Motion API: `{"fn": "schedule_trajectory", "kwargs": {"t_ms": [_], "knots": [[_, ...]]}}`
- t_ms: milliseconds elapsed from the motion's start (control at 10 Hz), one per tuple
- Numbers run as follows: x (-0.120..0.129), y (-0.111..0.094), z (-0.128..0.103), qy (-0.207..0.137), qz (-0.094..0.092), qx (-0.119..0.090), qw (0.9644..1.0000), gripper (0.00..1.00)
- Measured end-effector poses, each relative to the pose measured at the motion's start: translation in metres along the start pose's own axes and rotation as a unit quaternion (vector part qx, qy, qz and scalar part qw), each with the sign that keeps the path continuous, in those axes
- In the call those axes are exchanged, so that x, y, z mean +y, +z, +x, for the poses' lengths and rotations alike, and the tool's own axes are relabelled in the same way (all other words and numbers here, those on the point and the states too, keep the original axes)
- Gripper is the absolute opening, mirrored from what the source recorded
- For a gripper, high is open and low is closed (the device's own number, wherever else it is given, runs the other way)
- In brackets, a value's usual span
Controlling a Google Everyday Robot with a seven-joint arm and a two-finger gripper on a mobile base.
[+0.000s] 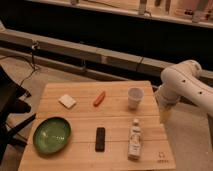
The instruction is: Pick up the ceramic cup
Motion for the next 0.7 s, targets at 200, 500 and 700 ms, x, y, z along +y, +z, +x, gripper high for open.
{"fn": "schedule_trajectory", "kwargs": {"t_ms": [200, 500, 700], "knots": [[-0.0032, 0.0022, -0.0041, -0.004, 0.000, -0.002, 1.0000, 0.80], [-0.0054, 0.0037, -0.0053, -0.007, 0.000, -0.003, 1.0000, 0.80], [-0.0091, 0.0053, -0.0092, -0.012, 0.000, -0.005, 0.9999, 0.80]]}}
